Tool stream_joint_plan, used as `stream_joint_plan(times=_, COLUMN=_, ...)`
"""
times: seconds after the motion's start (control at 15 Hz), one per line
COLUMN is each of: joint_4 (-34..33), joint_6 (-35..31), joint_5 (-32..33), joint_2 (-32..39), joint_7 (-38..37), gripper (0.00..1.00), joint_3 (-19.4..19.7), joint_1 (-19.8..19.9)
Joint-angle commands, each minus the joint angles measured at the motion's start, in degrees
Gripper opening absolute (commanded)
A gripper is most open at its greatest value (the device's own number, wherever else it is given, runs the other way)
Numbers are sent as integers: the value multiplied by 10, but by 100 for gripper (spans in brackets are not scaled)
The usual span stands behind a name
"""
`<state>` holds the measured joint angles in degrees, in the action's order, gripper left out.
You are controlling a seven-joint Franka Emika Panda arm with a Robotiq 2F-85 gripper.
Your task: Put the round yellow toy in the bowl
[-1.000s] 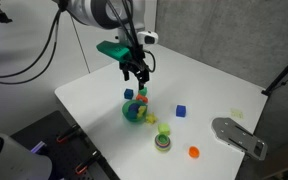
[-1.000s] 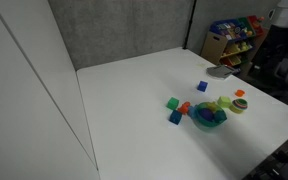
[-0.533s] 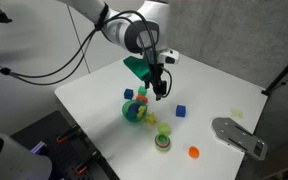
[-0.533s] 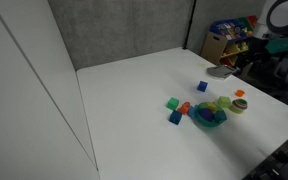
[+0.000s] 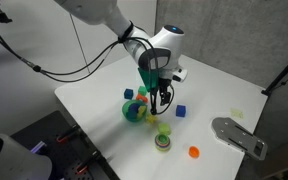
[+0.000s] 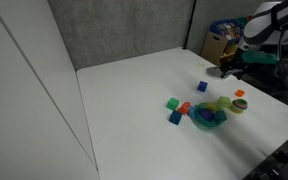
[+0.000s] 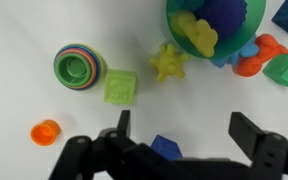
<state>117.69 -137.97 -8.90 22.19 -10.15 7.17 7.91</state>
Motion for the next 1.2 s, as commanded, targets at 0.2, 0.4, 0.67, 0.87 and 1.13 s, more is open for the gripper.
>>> stream_joint_plan(times=0.2, joint_4=-19, joint_6=-50, joint_5=-2, joint_2=37, joint_7=-39, gripper=100, joint_3=8, joint_1=-7)
stream_joint_plan(times=0.4, joint_4=-31, joint_6=-79, joint_5=-23, joint_2=72, joint_7=-62, gripper=100, joint_3=4, joint_1=-3)
stream_joint_plan(times=0.67, joint_4=-42, joint_6=-113, joint_5=-56, joint_2=121, joint_7=-73, gripper=100, joint_3=-7, joint_1=0)
stream_joint_plan(times=0.87, joint_4=-55, joint_6=-129, joint_5=-69, joint_2=159, joint_7=-84, gripper=100, joint_3=-9, joint_1=-4)
stream_joint_plan(times=1.13, joint_4=-70, joint_6=-129, joint_5=-76, joint_2=194, joint_7=-98, gripper=100, joint_3=-13, joint_1=-6)
